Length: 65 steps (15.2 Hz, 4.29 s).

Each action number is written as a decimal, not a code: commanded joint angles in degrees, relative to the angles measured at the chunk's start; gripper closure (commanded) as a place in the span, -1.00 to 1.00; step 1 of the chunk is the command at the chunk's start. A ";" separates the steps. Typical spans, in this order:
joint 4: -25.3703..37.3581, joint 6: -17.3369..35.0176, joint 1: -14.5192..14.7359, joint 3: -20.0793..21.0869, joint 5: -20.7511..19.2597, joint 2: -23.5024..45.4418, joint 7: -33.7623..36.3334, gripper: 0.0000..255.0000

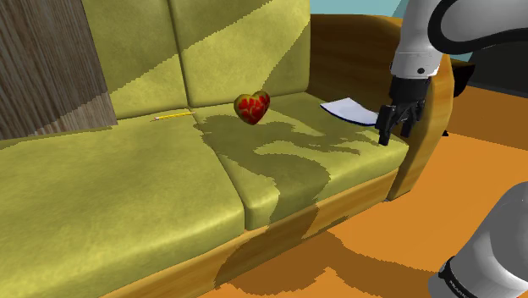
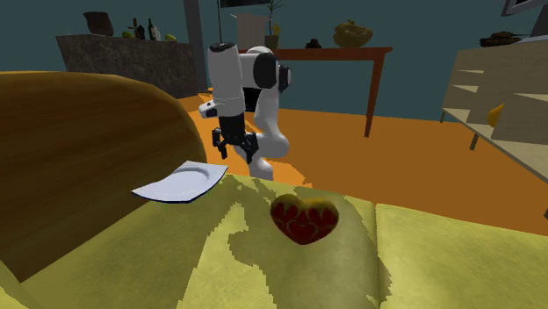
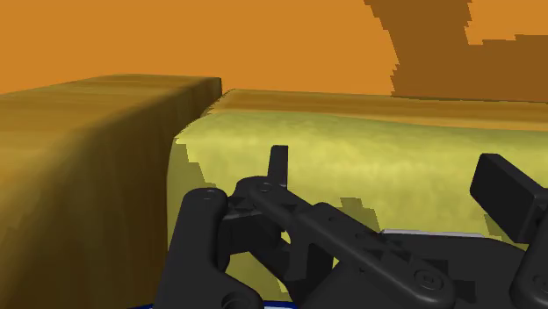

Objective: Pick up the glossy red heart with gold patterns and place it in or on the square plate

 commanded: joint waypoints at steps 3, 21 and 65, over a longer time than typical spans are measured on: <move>1.55 0.49 -0.18 3.05 2.51 1.47 6.14 -1.00; 32.45 5.13 -6.70 25.86 7.09 30.59 60.89 -1.00; 62.26 16.45 -5.52 30.59 -13.81 61.26 77.03 -1.00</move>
